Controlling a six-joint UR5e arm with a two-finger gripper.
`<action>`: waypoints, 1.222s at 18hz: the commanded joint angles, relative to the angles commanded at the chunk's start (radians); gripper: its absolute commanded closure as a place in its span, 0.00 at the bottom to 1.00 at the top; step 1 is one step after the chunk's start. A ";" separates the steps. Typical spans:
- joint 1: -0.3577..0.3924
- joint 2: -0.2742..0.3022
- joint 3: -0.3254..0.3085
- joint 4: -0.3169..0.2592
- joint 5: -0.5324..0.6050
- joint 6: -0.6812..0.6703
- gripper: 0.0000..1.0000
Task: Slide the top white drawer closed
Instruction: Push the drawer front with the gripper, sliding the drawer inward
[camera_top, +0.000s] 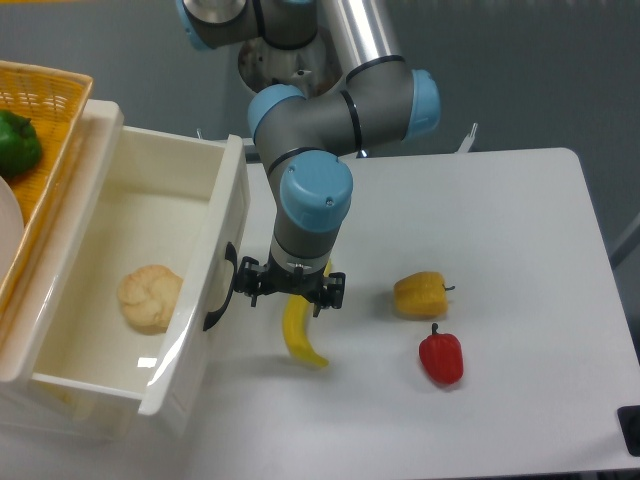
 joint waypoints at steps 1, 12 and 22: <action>0.000 0.000 0.003 0.000 0.000 0.002 0.00; -0.037 0.002 0.009 0.000 0.000 0.006 0.00; -0.066 0.012 0.009 -0.005 -0.011 0.003 0.00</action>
